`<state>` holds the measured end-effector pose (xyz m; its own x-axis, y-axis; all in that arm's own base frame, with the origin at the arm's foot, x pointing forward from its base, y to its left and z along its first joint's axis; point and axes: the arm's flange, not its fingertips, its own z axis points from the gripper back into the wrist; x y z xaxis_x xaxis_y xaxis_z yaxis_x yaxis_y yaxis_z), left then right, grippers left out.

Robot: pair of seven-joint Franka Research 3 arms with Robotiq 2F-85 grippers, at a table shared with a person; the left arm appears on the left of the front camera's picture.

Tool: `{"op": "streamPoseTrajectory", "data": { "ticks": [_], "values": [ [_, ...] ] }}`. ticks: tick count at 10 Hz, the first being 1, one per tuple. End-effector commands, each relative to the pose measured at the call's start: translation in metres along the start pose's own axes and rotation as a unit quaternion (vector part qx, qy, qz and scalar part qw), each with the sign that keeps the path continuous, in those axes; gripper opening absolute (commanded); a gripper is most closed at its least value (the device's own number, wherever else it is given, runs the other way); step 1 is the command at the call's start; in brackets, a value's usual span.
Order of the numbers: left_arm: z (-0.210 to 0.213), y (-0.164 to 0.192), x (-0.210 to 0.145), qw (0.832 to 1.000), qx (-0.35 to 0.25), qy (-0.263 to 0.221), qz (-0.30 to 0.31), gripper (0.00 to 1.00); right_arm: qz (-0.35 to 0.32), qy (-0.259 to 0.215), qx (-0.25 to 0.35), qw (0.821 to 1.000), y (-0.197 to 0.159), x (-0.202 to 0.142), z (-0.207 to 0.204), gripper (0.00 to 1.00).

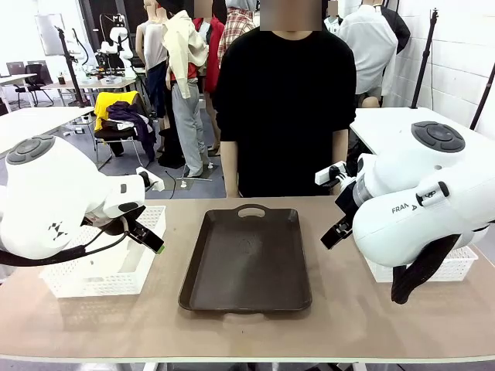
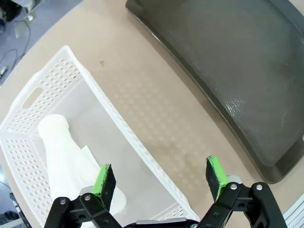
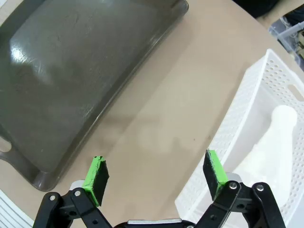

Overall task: Prepare the laboratory tools.
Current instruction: Pick up the Big flask that the person points to.

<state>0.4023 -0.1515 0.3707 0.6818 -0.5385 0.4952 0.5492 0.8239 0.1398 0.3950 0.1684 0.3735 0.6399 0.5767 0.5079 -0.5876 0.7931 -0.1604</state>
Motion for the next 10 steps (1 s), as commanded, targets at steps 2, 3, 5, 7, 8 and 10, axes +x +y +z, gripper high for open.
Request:
{"op": "streamPoseTrajectory", "data": {
  "ticks": [2, 3, 5, 7, 8, 10],
  "values": [
    [0.0, 0.001, 0.0, 1.0, 0.0, 0.0, 0.001, 1.0, 0.0, 0.0, 0.0, 1.0, 0.0, 0.0, 0.0, 1.0],
    [0.0, 0.001, 0.0, 1.0, 0.0, 0.0, 0.001, 1.0, 0.0, 0.0, 0.0, 1.0, 0.0, 0.0, 0.0, 1.0],
    [0.0, 0.001, 0.0, 1.0, 0.0, 0.0, 0.001, 1.0, 0.0, 0.0, 0.0, 1.0, 0.0, 0.0, 0.0, 1.0],
    [0.0, 0.0, 0.0, 1.0, 0.0, 0.0, 0.0, 1.0, -0.035, -0.026, 0.021, 0.999, 0.006, 0.0, 0.012, 1.0],
    [0.019, 0.006, 0.005, 1.0, -0.01, -0.015, 0.007, 1.0, -0.067, -0.057, 0.075, 0.993, -0.008, -0.001, 0.034, 1.0],
    [0.059, 0.034, 0.014, 0.994, -0.07, -0.068, 0.049, 1.0, -0.109, -0.095, 0.15, 0.978, -0.052, -0.008, 0.073, 1.0]
  ]
}}
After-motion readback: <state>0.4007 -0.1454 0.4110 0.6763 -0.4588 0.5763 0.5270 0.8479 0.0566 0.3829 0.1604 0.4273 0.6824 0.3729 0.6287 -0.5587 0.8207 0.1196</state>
